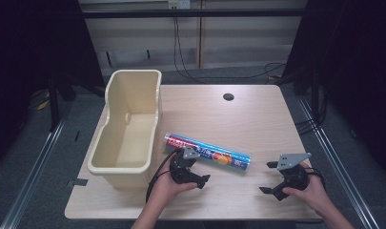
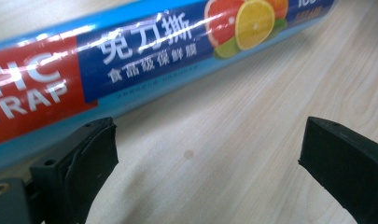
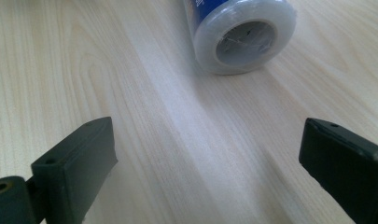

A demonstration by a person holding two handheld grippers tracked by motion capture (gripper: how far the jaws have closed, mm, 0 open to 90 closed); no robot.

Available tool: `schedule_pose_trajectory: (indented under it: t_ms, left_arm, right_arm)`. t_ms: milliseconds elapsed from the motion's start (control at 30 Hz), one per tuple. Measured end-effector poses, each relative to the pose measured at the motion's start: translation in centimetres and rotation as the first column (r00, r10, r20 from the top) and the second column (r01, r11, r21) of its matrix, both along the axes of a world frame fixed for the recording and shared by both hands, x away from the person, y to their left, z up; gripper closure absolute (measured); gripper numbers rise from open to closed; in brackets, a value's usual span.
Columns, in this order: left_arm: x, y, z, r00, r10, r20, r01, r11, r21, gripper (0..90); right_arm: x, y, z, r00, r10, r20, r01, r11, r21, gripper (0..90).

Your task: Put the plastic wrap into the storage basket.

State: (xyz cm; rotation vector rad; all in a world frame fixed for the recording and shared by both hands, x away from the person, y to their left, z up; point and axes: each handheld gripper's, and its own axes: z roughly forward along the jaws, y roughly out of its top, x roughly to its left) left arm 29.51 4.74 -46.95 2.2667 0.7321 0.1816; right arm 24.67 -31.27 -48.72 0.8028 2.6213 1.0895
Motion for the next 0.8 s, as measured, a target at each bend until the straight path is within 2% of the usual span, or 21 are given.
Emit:
schedule_pose_trajectory:
  t_ms: [67, 233, 333, 400, 500, 567, 600, 633, 700, 800]
  left_arm:
    - [0.1, 0.0, 0.5, 1.0000, -0.001, 0.005, 0.001, 1.0000, 0.003, 3.6]
    - [0.7, -0.3, 1.4, 0.9999, -0.010, 0.003, 0.010, 0.9999, 0.002, 3.6]
    - [1.5, -1.1, 2.3, 0.9995, -0.028, 0.014, 0.027, 0.9985, 0.047, 3.6]
    - [2.0, -1.7, 2.6, 0.9987, -0.048, 0.016, 0.047, 0.9979, 0.044, 3.6]
    - [2.8, -2.4, 3.0, 0.9971, -0.074, 0.019, 0.073, 0.9943, 0.078, 3.6]
    - [3.1, -2.8, 3.1, 0.9971, -0.073, 0.023, 0.071, 0.9935, 0.089, 3.5]
    - [3.4, -3.0, 3.3, 0.9955, -0.091, 0.024, 0.088, 0.9906, 0.104, 3.5]
    - [3.7, -3.4, 3.4, 0.9954, -0.094, 0.015, 0.092, 0.9906, 0.100, 3.4]
    - [4.4, -3.9, 3.7, 0.9932, -0.115, 0.020, 0.112, 0.9864, 0.121, 3.1]
    - [4.8, -4.2, 3.6, 0.9935, -0.114, 0.006, 0.112, 0.9863, 0.121, 3.0]
  right_arm:
    - [0.0, 0.0, 0.0, 0.9999, -0.003, -0.014, 0.003, 1.000, -0.001, 3.7]
    - [0.0, -0.1, 0.0, 0.9999, 0.005, -0.010, -0.005, 1.000, 0.008, 3.8]
    - [0.0, -0.1, 0.1, 0.9999, 0.005, -0.012, -0.005, 1.000, 0.014, 3.9]
    - [0.0, -0.1, 0.1, 0.9999, 0.007, -0.012, -0.007, 1.000, 0.017, 4.1]
    - [0.0, -0.2, 0.2, 0.9999, 0.011, -0.009, -0.011, 1.000, 0.027, 4.1]
    - [-0.1, -0.1, 0.3, 0.9998, 0.018, -0.009, -0.018, 0.999, 0.040, 4.1]
    - [-0.1, -0.1, 0.3, 0.9998, 0.018, -0.009, -0.018, 0.999, 0.040, 4.1]
    - [-0.1, -0.1, 0.3, 0.9997, 0.024, -0.008, -0.023, 0.999, 0.036, 4.4]
    - [-0.1, -0.2, 0.3, 0.9997, 0.023, -0.013, -0.022, 0.999, 0.032, 4.5]
    - [-0.1, -0.2, 0.3, 0.9996, 0.028, -0.006, -0.028, 0.999, 0.035, 4.5]
